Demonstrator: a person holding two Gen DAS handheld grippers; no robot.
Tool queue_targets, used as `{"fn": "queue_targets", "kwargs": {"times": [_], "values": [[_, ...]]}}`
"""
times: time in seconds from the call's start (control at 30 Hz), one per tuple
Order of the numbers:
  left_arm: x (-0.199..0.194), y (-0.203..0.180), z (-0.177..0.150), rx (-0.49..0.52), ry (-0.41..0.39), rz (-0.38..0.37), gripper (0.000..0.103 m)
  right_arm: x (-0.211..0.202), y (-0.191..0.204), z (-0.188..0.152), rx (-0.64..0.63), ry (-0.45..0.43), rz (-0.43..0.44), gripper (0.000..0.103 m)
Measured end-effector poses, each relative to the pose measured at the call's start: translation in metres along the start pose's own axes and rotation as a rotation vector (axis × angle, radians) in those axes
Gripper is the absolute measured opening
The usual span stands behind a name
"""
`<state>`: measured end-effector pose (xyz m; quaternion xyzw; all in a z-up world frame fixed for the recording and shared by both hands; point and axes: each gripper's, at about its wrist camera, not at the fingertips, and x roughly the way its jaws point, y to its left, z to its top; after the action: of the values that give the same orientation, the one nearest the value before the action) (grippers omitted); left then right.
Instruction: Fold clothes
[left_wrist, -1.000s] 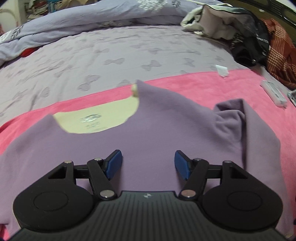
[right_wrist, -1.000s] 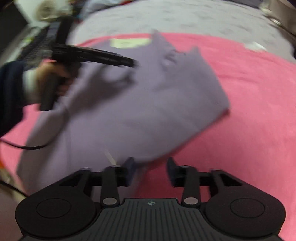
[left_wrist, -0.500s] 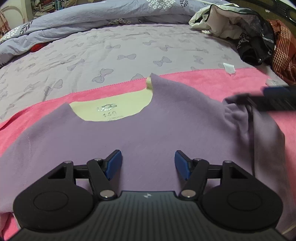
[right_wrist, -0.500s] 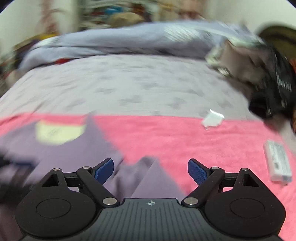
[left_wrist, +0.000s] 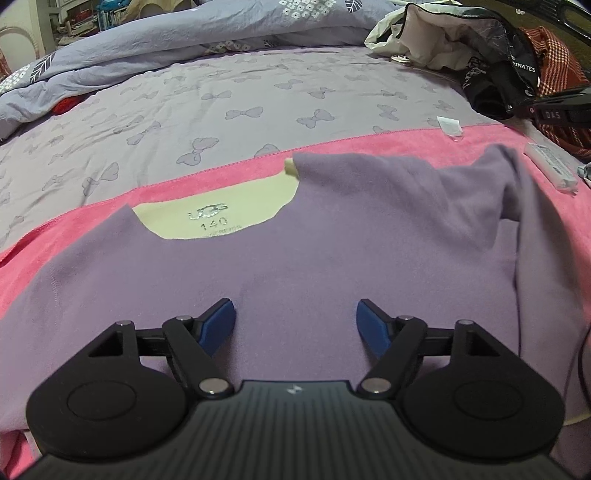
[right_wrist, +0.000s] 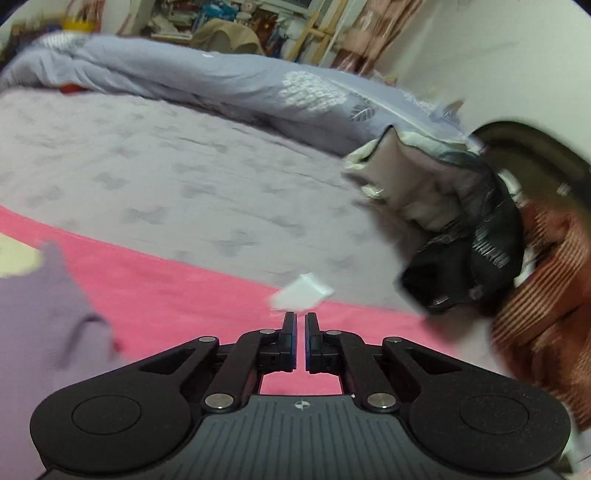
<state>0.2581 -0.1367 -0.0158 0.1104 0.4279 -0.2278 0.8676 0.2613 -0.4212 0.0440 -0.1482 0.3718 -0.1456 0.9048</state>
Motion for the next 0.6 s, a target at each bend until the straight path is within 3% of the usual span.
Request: {"fn": "queue_targets", "kwargs": {"times": [0.07,0.13,0.17,0.23,0.27,0.3,0.33,0.37,0.4,0.5,0.57,0.6], "values": [[0.001,-0.001,-0.001,0.005,-0.001,0.0,0.077,0.016,-0.014,-0.003,0.075,0.071,0.028,0.006],[0.001,-0.002,-0.002,0.009,-0.004,0.002,0.079,0.025,-0.023,-0.006,0.147,0.131,0.175,0.01],[0.002,-0.002,-0.002,0.01,-0.006,0.003,0.08,0.027,-0.025,-0.007,0.197,0.132,0.267,0.018],[0.002,-0.003,-0.003,0.009,-0.011,0.002,0.081,0.031,-0.026,-0.007,0.285,0.167,0.443,0.051],[0.002,-0.003,-0.004,0.007,-0.013,0.001,0.081,0.034,-0.023,-0.007,0.304,0.189,0.504,0.074],[0.002,-0.002,-0.004,0.004,-0.014,-0.002,0.081,0.038,-0.013,-0.007,0.253,0.209,0.48,0.08],[0.002,-0.001,-0.003,0.004,-0.013,-0.005,0.081,0.042,-0.003,-0.008,0.203,0.23,0.456,0.077],[0.001,-0.001,-0.003,0.003,-0.012,-0.008,0.081,0.046,0.006,-0.008,0.153,0.251,0.432,0.038],[0.0,0.001,-0.001,0.004,-0.011,-0.011,0.081,0.048,0.015,-0.01,0.108,0.278,0.405,0.012],[-0.005,0.009,0.005,-0.003,-0.024,0.007,0.081,0.014,0.019,-0.008,0.078,0.16,0.392,0.01],[-0.009,0.02,0.012,-0.024,-0.051,0.017,0.081,-0.036,0.026,-0.01,-0.046,0.011,0.399,0.01],[-0.011,0.025,0.016,-0.035,-0.065,0.022,0.081,-0.055,0.033,-0.014,-0.118,-0.019,0.419,0.01]]}}
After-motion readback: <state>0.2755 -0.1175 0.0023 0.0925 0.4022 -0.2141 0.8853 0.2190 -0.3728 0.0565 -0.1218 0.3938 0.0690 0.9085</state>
